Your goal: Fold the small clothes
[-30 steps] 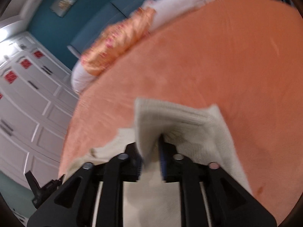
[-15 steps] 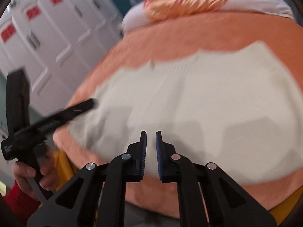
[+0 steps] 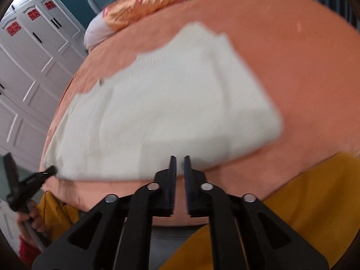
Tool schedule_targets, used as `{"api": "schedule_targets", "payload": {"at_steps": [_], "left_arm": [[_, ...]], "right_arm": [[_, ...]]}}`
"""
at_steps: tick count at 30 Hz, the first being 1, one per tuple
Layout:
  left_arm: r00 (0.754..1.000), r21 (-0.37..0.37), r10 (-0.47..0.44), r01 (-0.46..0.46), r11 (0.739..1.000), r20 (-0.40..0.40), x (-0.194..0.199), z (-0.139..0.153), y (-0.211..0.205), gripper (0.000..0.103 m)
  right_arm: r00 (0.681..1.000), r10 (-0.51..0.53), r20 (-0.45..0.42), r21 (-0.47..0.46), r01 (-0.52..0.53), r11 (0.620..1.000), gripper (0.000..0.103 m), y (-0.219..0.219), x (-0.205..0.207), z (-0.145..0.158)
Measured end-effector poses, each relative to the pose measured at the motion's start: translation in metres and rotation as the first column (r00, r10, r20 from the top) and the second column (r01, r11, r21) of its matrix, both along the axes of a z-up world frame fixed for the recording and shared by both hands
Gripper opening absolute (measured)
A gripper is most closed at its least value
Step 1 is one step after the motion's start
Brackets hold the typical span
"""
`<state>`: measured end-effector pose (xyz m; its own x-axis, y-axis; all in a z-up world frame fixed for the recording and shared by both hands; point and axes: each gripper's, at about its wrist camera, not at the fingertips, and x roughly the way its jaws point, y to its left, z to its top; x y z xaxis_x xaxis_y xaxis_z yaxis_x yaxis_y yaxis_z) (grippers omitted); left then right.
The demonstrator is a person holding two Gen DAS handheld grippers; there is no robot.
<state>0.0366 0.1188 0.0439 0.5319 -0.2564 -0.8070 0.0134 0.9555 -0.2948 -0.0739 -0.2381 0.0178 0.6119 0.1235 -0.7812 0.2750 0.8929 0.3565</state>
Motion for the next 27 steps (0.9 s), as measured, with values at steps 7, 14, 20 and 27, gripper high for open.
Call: {"api": "schedule_targets", "payload": {"at_steps": [7, 14, 20, 27], "left_arm": [[0.995, -0.012, 0.032, -0.031, 0.999, 0.092, 0.078, 0.035, 0.004, 0.063], [0.998, -0.102, 0.033, -0.039, 0.994, -0.058, 0.164, -0.008, 0.004, 0.065], [0.993, -0.068, -0.008, 0.000, 0.998, -0.117, 0.180, -0.028, -0.008, 0.007], [0.999, -0.144, 0.024, -0.019, 0.989, 0.032, 0.137, 0.030, 0.017, 0.006]], "right_arm": [[0.987, -0.079, 0.138, -0.072, 0.089, 0.993, 0.062, -0.041, 0.072, 0.040], [0.985, -0.160, 0.065, -0.026, 0.162, 0.986, 0.072, -0.079, 0.156, 0.018], [0.997, -0.062, -0.038, -0.005, 0.062, 0.998, 0.011, -0.077, 0.192, -0.007], [0.965, -0.081, 0.250, 0.042, 0.073, 0.996, 0.010, -0.078, 0.123, 0.058]]}}
